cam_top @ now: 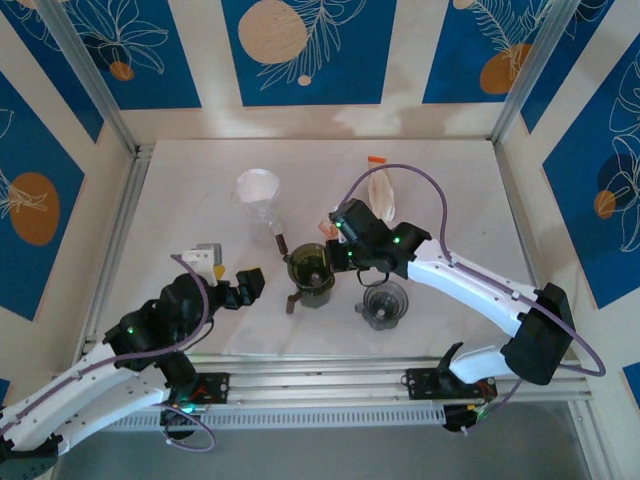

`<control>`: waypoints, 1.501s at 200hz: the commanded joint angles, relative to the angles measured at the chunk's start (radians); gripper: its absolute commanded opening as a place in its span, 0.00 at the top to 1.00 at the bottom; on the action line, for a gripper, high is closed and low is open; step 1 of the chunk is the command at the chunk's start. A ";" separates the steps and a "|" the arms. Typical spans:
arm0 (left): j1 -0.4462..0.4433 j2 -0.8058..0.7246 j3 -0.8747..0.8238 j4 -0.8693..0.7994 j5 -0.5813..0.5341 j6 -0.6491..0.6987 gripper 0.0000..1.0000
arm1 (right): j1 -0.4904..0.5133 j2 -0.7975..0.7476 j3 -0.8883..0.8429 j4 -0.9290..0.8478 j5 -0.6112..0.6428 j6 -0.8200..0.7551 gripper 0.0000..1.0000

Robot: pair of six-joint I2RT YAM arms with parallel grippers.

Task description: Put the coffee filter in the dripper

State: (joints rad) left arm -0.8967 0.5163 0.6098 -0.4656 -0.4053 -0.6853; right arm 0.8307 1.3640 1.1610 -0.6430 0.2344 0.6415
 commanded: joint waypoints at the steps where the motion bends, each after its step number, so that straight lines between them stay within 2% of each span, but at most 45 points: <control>1: 0.007 0.000 -0.009 -0.005 -0.013 0.002 0.00 | -0.004 -0.002 0.008 0.012 -0.023 0.010 0.83; 22: 0.007 0.004 -0.007 -0.005 -0.008 0.003 0.00 | -0.005 0.003 0.002 0.021 -0.041 0.016 0.67; 46: 0.007 0.006 -0.007 -0.007 -0.007 0.005 0.00 | -0.005 0.009 -0.002 0.031 -0.063 0.024 0.59; 79: 0.006 0.004 -0.008 -0.011 -0.009 0.005 0.00 | -0.001 -0.021 -0.010 0.034 -0.022 0.024 0.41; 121: 0.007 0.002 -0.001 -0.005 -0.003 0.028 0.00 | -0.032 -0.147 -0.010 0.003 0.121 -0.013 0.35; 145: 0.007 0.000 0.001 -0.005 -0.004 0.043 0.00 | -0.121 -0.168 -0.001 -0.019 0.172 -0.060 0.35; 164: 0.007 -0.002 -0.005 -0.006 -0.011 0.041 0.00 | -0.233 -0.125 0.010 -0.019 0.121 -0.092 0.37; 190: 0.008 0.002 -0.010 -0.008 -0.009 0.034 0.00 | -0.344 -0.018 0.053 0.010 0.089 -0.143 0.48; 231: 0.007 0.004 -0.020 -0.011 -0.012 0.026 0.00 | -0.408 0.207 0.180 0.040 0.179 -0.234 0.69; 261: 0.008 0.011 -0.027 -0.001 -0.008 0.029 0.00 | -0.427 0.349 0.265 0.089 0.230 -0.292 0.74; 300: 0.008 0.033 -0.019 -0.002 -0.024 0.053 0.00 | -0.447 0.513 0.441 0.061 0.282 -0.346 0.78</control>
State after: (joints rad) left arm -0.8944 0.5415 0.5934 -0.4656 -0.4053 -0.6678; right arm 0.3965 1.8153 1.5047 -0.5873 0.4572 0.3595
